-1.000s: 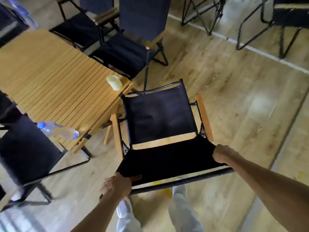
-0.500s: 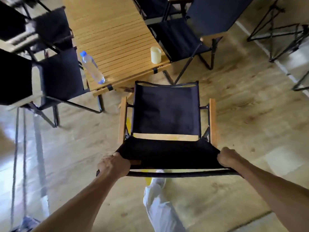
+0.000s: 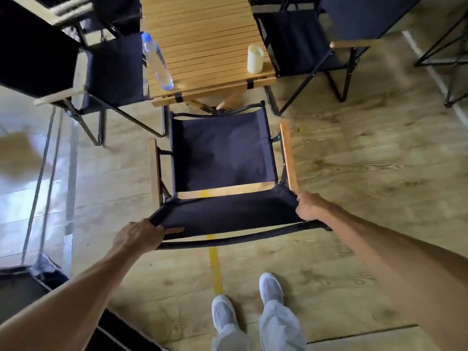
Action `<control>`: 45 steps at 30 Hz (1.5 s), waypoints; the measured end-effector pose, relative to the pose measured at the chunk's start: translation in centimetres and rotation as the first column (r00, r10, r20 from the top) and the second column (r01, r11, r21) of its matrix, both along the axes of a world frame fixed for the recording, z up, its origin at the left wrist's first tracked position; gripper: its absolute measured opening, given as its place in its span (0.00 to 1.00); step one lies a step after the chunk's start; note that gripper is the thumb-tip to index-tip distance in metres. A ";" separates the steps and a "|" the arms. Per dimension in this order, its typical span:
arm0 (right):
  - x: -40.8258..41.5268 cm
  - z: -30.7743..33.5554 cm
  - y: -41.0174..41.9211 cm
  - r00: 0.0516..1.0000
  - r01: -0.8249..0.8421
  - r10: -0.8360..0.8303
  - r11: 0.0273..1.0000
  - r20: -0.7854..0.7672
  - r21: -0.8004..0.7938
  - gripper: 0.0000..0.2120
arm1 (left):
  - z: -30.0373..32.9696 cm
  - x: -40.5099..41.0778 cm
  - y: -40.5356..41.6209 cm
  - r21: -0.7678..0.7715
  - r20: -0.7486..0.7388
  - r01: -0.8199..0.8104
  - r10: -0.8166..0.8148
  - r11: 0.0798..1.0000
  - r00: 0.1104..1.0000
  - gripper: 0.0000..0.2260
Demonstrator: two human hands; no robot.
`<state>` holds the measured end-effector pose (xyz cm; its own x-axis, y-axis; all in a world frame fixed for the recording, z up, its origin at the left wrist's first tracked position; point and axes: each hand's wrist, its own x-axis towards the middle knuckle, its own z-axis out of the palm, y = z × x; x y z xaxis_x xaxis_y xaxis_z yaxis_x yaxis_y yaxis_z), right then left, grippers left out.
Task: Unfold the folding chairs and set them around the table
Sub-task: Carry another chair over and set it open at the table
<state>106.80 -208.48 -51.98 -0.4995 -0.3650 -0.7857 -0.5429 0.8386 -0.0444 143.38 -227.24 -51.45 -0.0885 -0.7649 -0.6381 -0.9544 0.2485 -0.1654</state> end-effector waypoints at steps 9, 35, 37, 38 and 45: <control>0.2 1.2 0.5 0.986 -0.158 0.153 0.985 -0.066 -0.068 0.21 | 1.2 -0.3 2.8 -0.144 -0.052 0.099 -0.107 0.985 0.993 0.24; 7.4 1.8 3.7 0.643 -0.746 0.673 0.659 -0.365 -0.100 0.14 | 0.9 -1.1 9.4 -0.220 -0.175 0.507 -0.545 0.833 0.820 0.16; 7.1 2.1 3.5 0.663 -0.725 0.651 0.681 -0.370 -0.099 0.13 | 0.8 -1.3 9.3 -0.259 -0.190 0.502 -0.554 0.825 0.811 0.15; 6.9 2.1 3.4 0.671 -0.716 0.639 0.690 -0.376 -0.104 0.13 | 0.7 -1.5 9.2 -0.274 -0.199 0.499 -0.556 0.822 0.807 0.14; 5.4 2.4 1.8 0.685 -0.692 0.589 0.710 -0.428 -0.130 0.14 | 0.0 -2.8 7.6 -0.348 -0.266 0.485 -0.581 0.802 0.769 0.13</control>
<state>112.24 -206.68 -49.57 -0.2688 -0.8563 -0.4410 -0.9623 0.2590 0.0836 140.61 -219.63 -51.42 -0.7044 -0.6506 -0.2838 -0.6824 0.7307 0.0188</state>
